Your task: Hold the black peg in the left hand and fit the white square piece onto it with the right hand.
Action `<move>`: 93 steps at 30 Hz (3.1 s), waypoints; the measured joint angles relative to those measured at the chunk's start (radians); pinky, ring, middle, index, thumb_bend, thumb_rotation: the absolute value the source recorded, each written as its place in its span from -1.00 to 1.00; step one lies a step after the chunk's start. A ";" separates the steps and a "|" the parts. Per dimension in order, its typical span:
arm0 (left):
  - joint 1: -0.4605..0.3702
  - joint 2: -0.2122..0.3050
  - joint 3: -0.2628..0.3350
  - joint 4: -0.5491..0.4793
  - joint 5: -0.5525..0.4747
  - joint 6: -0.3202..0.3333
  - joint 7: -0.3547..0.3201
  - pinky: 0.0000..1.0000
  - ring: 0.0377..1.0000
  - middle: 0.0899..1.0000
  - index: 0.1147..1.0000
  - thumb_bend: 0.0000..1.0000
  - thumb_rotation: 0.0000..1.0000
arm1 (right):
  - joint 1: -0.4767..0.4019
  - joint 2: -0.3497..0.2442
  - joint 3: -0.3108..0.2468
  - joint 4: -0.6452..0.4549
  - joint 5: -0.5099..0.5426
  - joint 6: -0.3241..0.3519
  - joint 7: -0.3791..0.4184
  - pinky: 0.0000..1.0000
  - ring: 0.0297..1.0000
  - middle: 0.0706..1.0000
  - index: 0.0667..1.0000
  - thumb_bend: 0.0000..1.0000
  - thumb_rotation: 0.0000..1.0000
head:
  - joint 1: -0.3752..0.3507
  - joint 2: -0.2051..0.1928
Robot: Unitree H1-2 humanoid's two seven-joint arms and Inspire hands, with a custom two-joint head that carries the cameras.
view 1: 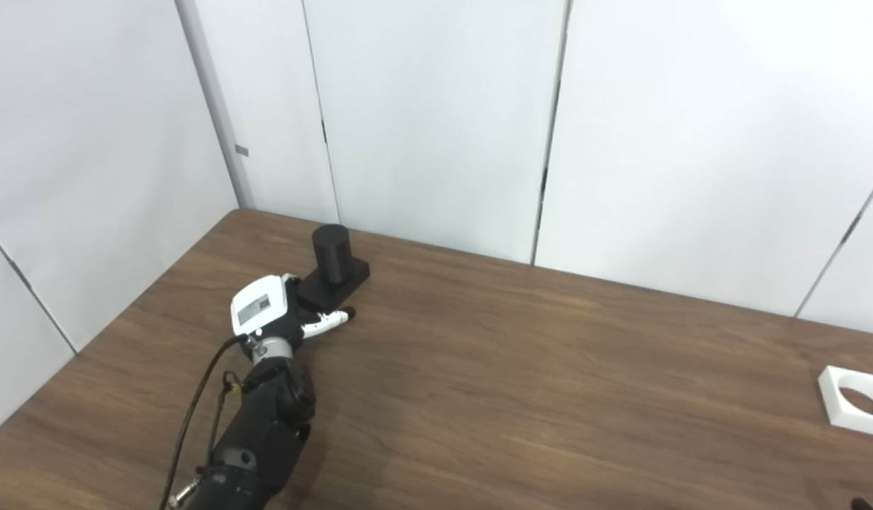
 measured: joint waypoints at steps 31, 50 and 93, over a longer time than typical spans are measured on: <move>0.084 -0.007 -0.022 -0.094 -0.123 -0.176 0.185 0.27 0.46 0.32 -0.17 0.03 -0.91 | 0.000 -0.014 0.004 0.034 0.066 -0.063 0.052 1.00 1.00 0.92 1.00 0.47 1.00 | -0.032 0.015; 0.414 -0.058 -0.157 -0.753 -0.231 -0.164 -0.296 0.39 0.52 0.42 -0.16 0.02 -0.90 | 0.000 0.002 0.030 -0.015 -0.015 0.007 0.017 1.00 1.00 0.88 1.00 0.16 1.00 | -0.156 0.092; 0.587 0.025 -0.430 -0.901 0.150 -0.438 -0.481 0.71 0.59 0.42 -0.16 0.04 -0.91 | -0.015 0.001 0.111 -0.157 -0.108 0.251 -0.034 1.00 0.91 0.76 0.94 0.14 1.00 | -0.387 0.290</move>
